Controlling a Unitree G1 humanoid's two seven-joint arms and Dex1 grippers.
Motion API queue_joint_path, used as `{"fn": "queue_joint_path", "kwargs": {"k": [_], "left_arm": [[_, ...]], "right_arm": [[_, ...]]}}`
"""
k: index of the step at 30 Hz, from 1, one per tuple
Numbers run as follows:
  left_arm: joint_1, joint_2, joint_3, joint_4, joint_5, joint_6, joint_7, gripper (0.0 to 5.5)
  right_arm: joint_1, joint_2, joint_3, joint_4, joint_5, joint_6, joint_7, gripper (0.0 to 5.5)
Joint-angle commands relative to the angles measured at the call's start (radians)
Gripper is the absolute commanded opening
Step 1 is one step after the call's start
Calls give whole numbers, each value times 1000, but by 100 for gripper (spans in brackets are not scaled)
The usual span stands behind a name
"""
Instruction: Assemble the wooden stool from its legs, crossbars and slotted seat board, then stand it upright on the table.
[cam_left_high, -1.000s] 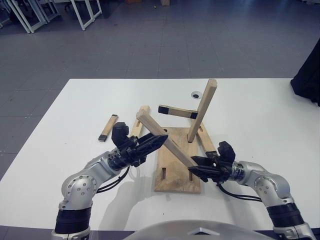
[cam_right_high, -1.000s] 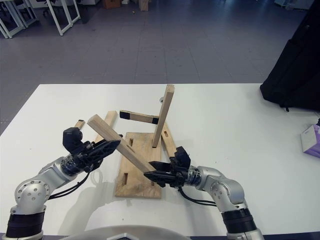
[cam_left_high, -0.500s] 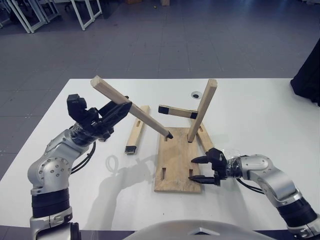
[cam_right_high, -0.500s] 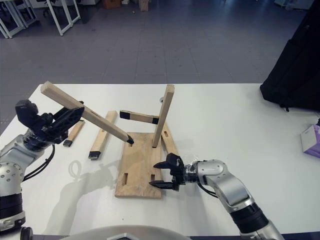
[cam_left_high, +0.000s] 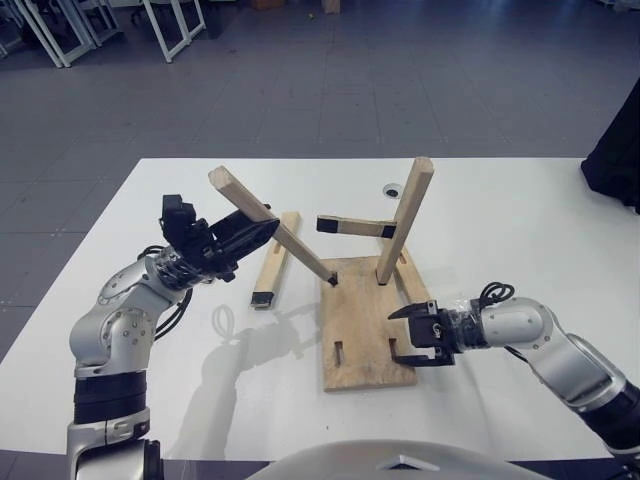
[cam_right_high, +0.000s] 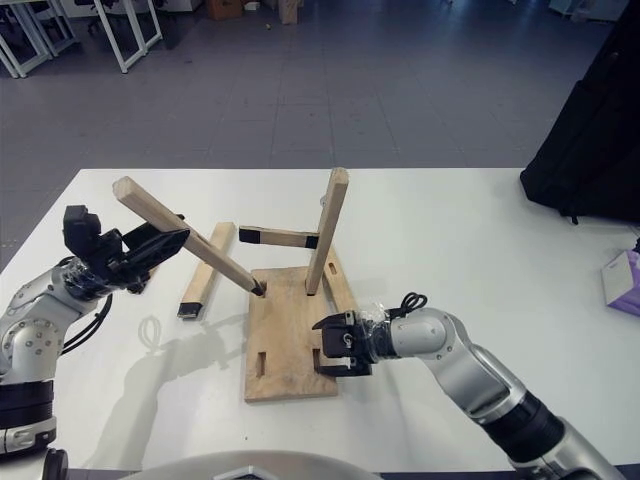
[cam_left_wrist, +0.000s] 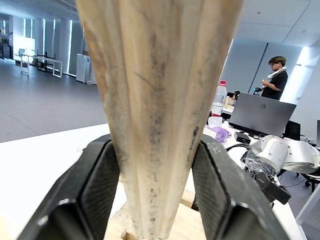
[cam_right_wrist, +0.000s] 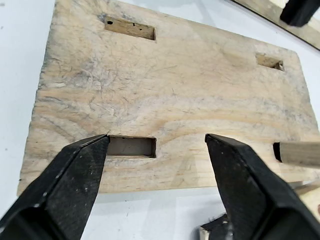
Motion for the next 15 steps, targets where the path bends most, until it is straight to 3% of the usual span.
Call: {"fn": "queue_joint_path", "kwargs": {"k": [1, 15], "left_arm": [[-22, 8, -22, 29, 28, -10, -34, 203], [-94, -19, -149, 181, 185, -105, -100, 203]], "right_arm": [[4, -94, 48, 108, -107, -42, 77, 352], [-17, -148, 17, 167, -72, -147, 199, 352]]}}
